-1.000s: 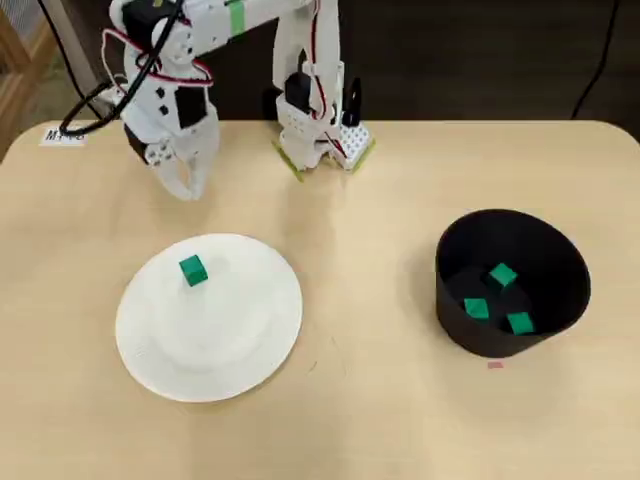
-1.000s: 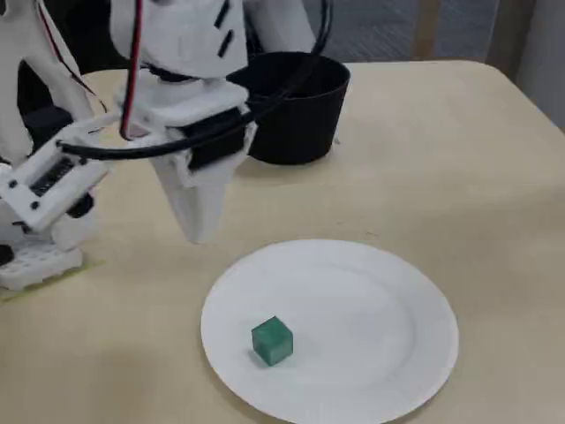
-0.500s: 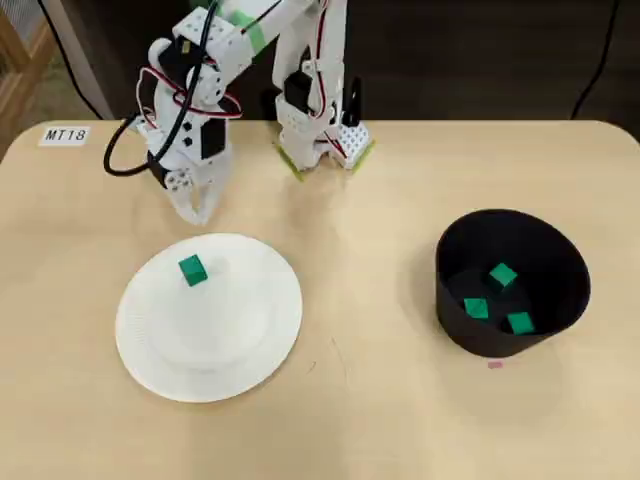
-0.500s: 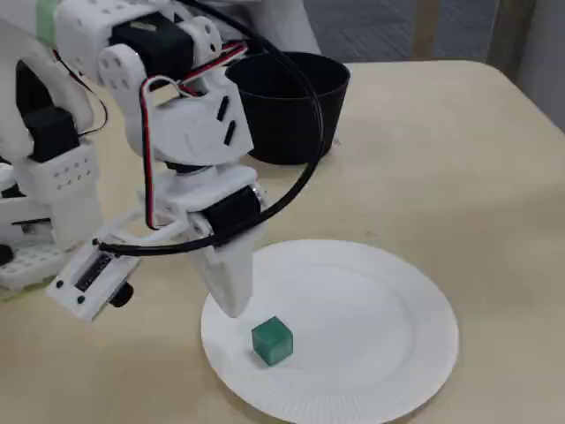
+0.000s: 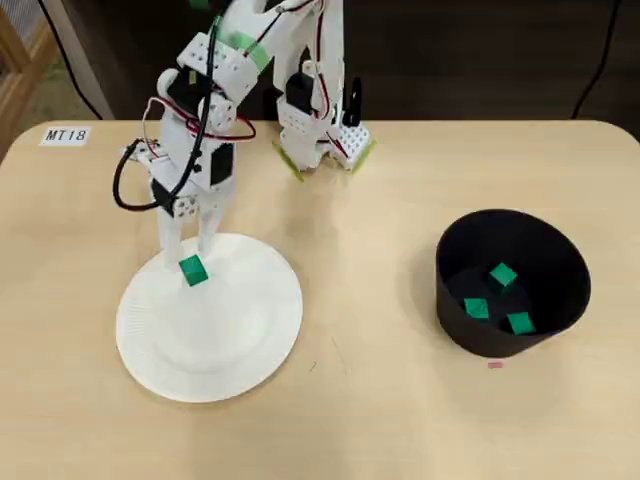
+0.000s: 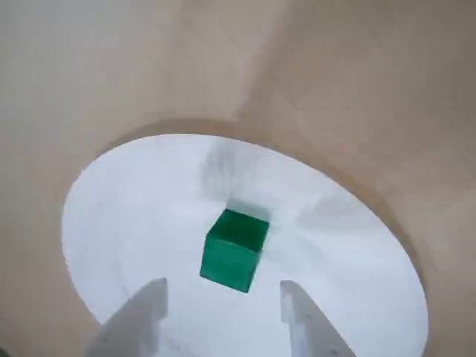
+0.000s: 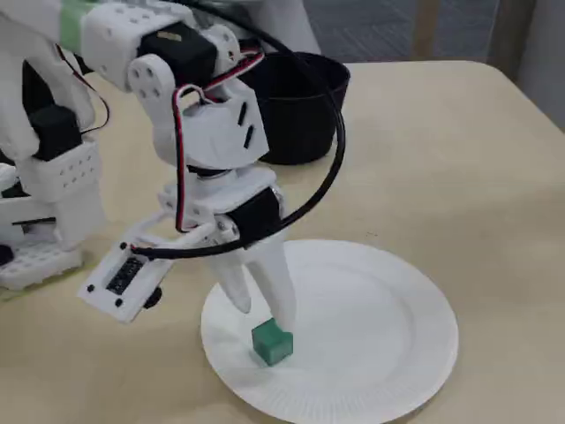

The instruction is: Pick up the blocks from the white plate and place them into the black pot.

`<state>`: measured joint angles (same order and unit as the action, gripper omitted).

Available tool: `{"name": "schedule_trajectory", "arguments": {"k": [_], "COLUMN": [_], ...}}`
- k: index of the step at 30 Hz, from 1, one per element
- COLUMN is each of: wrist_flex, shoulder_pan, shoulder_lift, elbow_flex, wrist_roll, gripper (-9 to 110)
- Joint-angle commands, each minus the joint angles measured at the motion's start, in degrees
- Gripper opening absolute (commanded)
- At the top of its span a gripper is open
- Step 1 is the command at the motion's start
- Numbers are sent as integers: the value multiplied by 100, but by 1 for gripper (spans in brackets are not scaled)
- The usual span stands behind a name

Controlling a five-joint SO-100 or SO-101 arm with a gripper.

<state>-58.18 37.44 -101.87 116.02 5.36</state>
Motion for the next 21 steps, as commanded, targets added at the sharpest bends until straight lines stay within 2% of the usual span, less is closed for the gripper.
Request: {"name": "schedule_trajectory", "arguments": {"k": [1, 21], "wrist_flex": [-149, 53], "shoulder_pan": [-35, -62], "shoulder_lift": [9, 703], "elbow_flex": [-53, -316], "wrist_roll": [88, 255], "gripper": [24, 26]}}
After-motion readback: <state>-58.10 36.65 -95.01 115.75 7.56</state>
